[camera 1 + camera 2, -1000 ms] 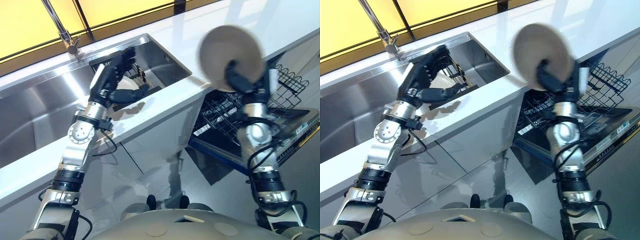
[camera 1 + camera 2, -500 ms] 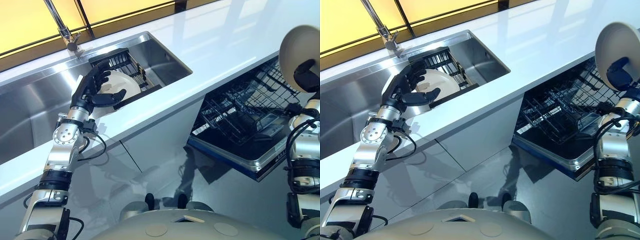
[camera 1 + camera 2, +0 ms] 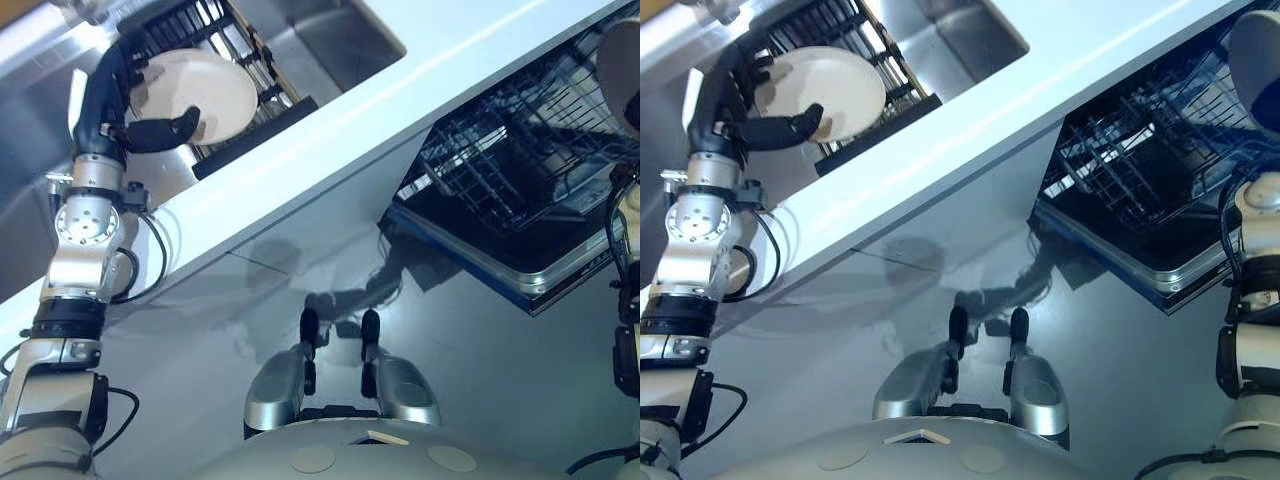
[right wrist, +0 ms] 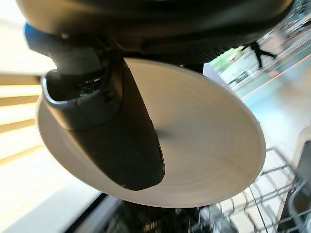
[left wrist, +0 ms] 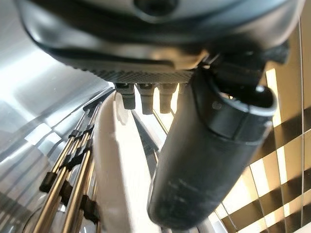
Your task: Pick up plates and place into dishwasher.
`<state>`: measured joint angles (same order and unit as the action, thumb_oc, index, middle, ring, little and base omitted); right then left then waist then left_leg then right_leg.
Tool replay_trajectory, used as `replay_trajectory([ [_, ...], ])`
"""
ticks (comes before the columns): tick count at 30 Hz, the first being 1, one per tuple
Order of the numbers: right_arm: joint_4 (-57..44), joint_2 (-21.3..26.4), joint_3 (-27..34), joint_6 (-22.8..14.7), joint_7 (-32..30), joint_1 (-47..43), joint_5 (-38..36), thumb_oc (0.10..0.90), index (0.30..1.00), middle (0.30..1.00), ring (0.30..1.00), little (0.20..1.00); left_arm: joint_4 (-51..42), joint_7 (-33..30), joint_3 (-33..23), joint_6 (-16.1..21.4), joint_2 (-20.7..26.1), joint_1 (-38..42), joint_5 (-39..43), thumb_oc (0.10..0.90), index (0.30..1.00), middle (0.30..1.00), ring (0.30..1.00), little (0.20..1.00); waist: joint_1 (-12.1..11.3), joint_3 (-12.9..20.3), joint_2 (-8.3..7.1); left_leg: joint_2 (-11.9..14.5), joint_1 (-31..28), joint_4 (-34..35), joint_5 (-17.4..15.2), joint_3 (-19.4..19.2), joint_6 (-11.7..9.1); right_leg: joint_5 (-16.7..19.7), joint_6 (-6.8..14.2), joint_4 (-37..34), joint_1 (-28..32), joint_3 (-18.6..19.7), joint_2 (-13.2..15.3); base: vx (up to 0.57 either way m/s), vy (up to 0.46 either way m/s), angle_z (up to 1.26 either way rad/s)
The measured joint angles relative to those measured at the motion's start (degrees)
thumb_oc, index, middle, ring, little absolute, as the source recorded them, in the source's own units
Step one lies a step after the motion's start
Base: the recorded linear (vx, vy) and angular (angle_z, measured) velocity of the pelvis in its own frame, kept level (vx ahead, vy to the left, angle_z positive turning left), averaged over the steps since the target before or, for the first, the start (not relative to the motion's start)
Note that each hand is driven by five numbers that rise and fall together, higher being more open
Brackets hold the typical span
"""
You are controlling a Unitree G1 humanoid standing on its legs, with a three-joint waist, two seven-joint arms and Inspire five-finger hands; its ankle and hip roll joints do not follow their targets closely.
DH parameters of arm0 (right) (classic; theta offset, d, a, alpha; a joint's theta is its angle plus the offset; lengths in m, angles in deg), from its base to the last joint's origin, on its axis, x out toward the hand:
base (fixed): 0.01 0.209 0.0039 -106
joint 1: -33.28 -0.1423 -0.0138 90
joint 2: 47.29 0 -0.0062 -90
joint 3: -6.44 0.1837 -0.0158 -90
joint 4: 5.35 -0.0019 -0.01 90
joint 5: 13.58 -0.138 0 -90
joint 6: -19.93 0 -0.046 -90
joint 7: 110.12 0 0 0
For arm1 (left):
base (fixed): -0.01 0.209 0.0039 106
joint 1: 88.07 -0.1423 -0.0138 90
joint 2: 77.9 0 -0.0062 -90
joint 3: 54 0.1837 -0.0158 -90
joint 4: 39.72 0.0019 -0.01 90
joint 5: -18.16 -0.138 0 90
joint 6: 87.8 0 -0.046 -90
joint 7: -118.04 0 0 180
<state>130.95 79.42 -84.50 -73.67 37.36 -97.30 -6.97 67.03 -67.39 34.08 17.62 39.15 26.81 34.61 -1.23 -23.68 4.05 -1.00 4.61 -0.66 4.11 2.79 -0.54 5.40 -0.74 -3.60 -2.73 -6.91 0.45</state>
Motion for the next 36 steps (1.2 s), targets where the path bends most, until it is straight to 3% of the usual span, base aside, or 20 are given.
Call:
replay_trajectory([
  [3,4.0,0.1,-0.8,1.0,0.8,-3.3,0.3,0.1,0.3,0.3,0.3,0.2,-0.5,-0.1,0.0,1.0,1.4,2.4,1.7,0.8,0.9,0.9,0.9,0.9,-0.7,-2.5,0.15,0.0,2.9,-1.9,-0.1,0.2,0.0,0.0,0.0,1.8,-2.8,-0.1,0.0,-0.08,-0.016,0.02],
  [7,6.9,0.2,-7.7,2.5,2.8,-10.1,1.9,0.1,0.3,0.3,0.3,0.2,-0.4,-1.0,0.0,1.2,4.9,7.2,2.1,0.8,0.9,0.9,0.9,0.9,-1.7,-5.0,0.49,-0.1,7.8,-4.8,-0.2,0.2,0.0,-0.2,-0.2,5.0,-7.8,-0.1,0.2,-0.1,-0.007,-0.03],
  [11,8.1,0.3,-11.5,6.4,5.3,-15.5,2.5,0.1,0.3,0.3,0.3,0.2,-1.5,-1.7,0.0,2.3,6.8,11.4,2.2,0.8,0.9,0.9,0.9,0.9,-3.1,-5.9,0.52,-0.1,12.4,-7.3,-0.4,0.1,-0.4,-0.6,-0.6,8.6,-13.0,-0.1,0.3,-0.05,-0.004,-0.01],
  [16,11.8,3.7,-11.9,12.3,13.7,-17.7,2.6,0.1,0.3,0.3,0.3,0.2,-1.4,-1.7,0.0,3.6,7.0,11.7,2.2,0.8,0.9,0.9,0.9,0.9,-3.4,-6.3,0.39,-0.2,12.7,-7.9,-0.3,0.2,-0.3,-0.7,-0.6,9.1,-13.1,-0.2,0.5,0.0,0.0,0.0],
  [18,12.5,4.6,-12.8,13.2,15.9,-18.1,2.1,0.232,0.413,0.413,0.413,0.332,-1.4,-1.9,0.0,3.6,7.1,11.4,2.3,0.8,0.9,0.9,0.9,0.9,-3.4,-6.3,0.38,-0.1,12.5,-8.0,0.0,0.1,0.1,-0.7,-0.6,9.3,-13.1,-0.2,0.6,0.0,0.0,0.0],
  [19,12.5,4.7,-12.9,13.5,16.3,-18.3,2.2,0.611,0.738,0.738,0.738,0.711,-1.3,-1.9,0.0,3.6,7.1,11.4,2.3,0.8,0.9,0.9,0.9,0.9,-3.4,-6.3,0.36,-0.1,12.4,-8.0,0.0,0.1,0.1,-0.7,-0.6,9.4,-13.1,-0.2,0.7,0.0,0.0,0.0],
  [20,12.8,4.7,-13.1,13.7,17.0,-18.6,2.6,0.8,0.9,0.9,0.9,0.9,-1.3,-1.9,0.0,3.6,7.1,11.2,2.4,0.8,0.9,0.9,0.9,0.9,-3.5,-6.4,0.22,-0.1,12.0,-8.0,0.0,0.1,0.1,-0.7,-0.5,9.6,-12.7,-0.2,0.7,0.0,0.0,0.0],
  [30,11.2,4.5,-12.7,14.4,16.9,-14.2,2.9,0.8,0.9,0.9,0.9,0.9,0.4,-2.0,-0.2,3.5,7.0,7.0,5.0,0.8,0.9,0.9,0.9,0.9,-3.4,-7.1,-0.94,-0.4,7.5,-7.5,-0.4,0.0,0.3,-0.8,-0.4,8.9,-8.2,0.1,0.9,0.04,0.016,0.0],
  [36,7.3,4.5,-5.7,14.1,15.2,-7.6,3.0,0.8,0.9,0.9,0.9,0.9,0.3,-1.0,-0.8,3.5,6.4,1.1,5.6,0.8,0.9,0.9,0.9,0.9,-3.5,-7.0,-1.53,-0.8,1.8,-4.8,-0.4,-0.4,0.5,-1.2,0.3,6.7,-3.1,1.0,0.9,0.07,0.01,-0.05],
])
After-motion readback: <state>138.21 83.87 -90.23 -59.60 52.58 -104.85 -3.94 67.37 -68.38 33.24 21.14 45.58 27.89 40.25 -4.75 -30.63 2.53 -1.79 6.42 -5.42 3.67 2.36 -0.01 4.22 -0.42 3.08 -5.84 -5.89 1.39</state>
